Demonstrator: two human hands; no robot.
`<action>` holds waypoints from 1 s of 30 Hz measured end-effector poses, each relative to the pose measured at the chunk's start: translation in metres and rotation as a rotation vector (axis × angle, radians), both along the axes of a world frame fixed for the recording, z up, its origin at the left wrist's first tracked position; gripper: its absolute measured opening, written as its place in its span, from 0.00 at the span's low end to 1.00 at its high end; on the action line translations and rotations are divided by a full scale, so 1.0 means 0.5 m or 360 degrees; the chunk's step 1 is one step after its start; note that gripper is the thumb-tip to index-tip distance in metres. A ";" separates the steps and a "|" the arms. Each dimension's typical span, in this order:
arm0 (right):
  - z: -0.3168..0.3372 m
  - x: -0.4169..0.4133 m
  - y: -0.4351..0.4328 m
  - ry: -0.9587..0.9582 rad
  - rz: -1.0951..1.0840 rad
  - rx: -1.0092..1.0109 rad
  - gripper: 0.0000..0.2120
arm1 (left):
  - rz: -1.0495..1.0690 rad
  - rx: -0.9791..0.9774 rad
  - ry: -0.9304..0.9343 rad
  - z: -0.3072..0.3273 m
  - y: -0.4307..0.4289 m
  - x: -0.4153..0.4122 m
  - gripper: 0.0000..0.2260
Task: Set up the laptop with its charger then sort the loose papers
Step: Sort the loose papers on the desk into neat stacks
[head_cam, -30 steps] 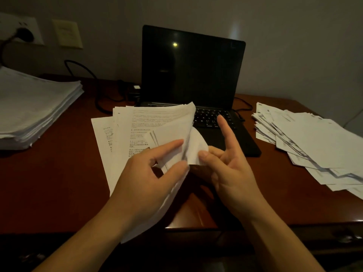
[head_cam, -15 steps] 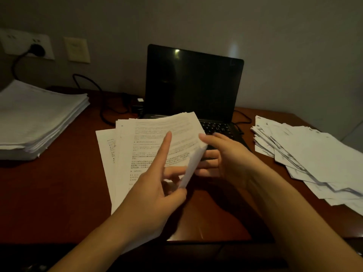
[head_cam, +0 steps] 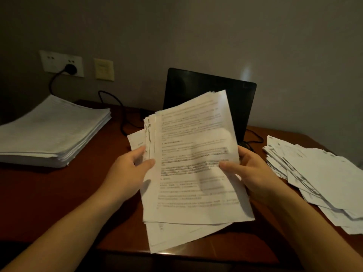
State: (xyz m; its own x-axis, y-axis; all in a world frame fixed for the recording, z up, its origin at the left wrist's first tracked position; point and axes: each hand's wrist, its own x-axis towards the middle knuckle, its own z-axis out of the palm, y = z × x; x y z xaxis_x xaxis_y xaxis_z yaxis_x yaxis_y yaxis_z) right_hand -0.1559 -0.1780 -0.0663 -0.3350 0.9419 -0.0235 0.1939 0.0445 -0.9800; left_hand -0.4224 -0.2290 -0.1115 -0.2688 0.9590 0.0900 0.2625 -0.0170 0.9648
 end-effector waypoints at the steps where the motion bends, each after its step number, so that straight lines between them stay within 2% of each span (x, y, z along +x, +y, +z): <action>1: 0.002 0.002 -0.005 0.0043 0.0011 0.0047 0.16 | 0.0022 0.0004 -0.0066 0.004 0.007 -0.006 0.21; 3: 0.007 0.006 -0.013 0.0118 0.0014 0.0129 0.17 | 0.0109 0.0010 -0.0276 0.014 0.013 -0.009 0.21; 6: 0.011 0.008 -0.021 0.0286 -0.0074 0.0183 0.16 | 0.0213 -0.0070 -0.0595 0.026 0.013 -0.014 0.32; 7: 0.013 0.008 -0.022 0.0336 -0.0107 0.0193 0.17 | 0.0131 -0.0061 -0.0701 0.030 0.013 -0.016 0.30; 10: 0.016 0.003 -0.023 0.0385 -0.0200 0.0266 0.17 | -0.0176 0.0027 -0.0952 0.063 0.007 -0.003 0.15; 14: 0.028 -0.004 -0.019 0.0482 -0.0333 0.0320 0.14 | -0.0170 0.0209 -0.0768 0.121 0.012 0.013 0.08; 19: 0.029 -0.013 -0.018 0.0533 -0.0492 0.0319 0.16 | -0.0166 0.0376 -0.0622 0.144 0.008 0.020 0.09; 25: -0.012 -0.052 -0.032 0.0481 -0.0498 0.0284 0.16 | -0.0087 0.0341 -0.0563 0.096 0.003 0.045 0.07; 30: 0.017 -0.049 -0.034 0.0501 -0.0430 0.0387 0.16 | -0.0019 0.0528 -0.0431 0.107 0.002 0.042 0.06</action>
State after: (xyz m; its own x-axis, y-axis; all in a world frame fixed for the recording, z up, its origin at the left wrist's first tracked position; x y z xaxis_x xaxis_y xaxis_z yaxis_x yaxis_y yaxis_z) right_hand -0.1806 -0.1952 -0.0577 -0.0330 0.9619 0.2714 -0.0743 0.2684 -0.9604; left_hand -0.4015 -0.2280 -0.0578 -0.3142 0.8931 0.3219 -0.0018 -0.3397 0.9405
